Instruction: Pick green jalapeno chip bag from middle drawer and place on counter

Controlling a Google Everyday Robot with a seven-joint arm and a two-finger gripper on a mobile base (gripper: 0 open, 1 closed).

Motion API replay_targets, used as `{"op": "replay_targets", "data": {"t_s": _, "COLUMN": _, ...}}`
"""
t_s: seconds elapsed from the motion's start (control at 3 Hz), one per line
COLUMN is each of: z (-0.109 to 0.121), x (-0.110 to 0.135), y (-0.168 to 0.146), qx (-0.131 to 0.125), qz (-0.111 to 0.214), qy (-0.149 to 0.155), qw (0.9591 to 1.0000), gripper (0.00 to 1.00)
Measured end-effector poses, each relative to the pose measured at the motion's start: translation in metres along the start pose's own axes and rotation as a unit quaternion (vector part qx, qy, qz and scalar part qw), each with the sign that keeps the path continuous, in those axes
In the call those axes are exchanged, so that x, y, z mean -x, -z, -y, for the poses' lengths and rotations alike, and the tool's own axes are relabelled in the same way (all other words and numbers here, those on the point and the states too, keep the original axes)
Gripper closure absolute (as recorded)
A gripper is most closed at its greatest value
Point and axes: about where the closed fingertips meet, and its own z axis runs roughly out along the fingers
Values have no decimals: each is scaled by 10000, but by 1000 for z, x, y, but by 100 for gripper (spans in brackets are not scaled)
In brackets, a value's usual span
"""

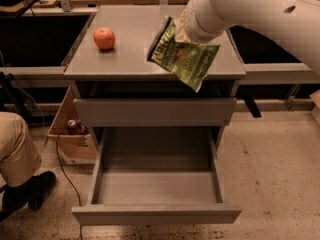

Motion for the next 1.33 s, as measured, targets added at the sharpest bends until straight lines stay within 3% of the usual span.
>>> {"op": "replay_targets", "data": {"t_s": 0.67, "z": 55, "x": -26, "y": -29, "qx": -372, "qz": 54, "qy": 80, "qw": 9993, "gripper": 100}}
{"op": "replay_targets", "data": {"t_s": 1.0, "z": 66, "x": -41, "y": -52, "qx": -398, "qz": 158, "qy": 51, "qw": 9991, "gripper": 100}}
{"op": "replay_targets", "data": {"t_s": 1.33, "z": 61, "x": -57, "y": -77, "qx": -270, "qz": 234, "qy": -65, "qw": 9993, "gripper": 100}}
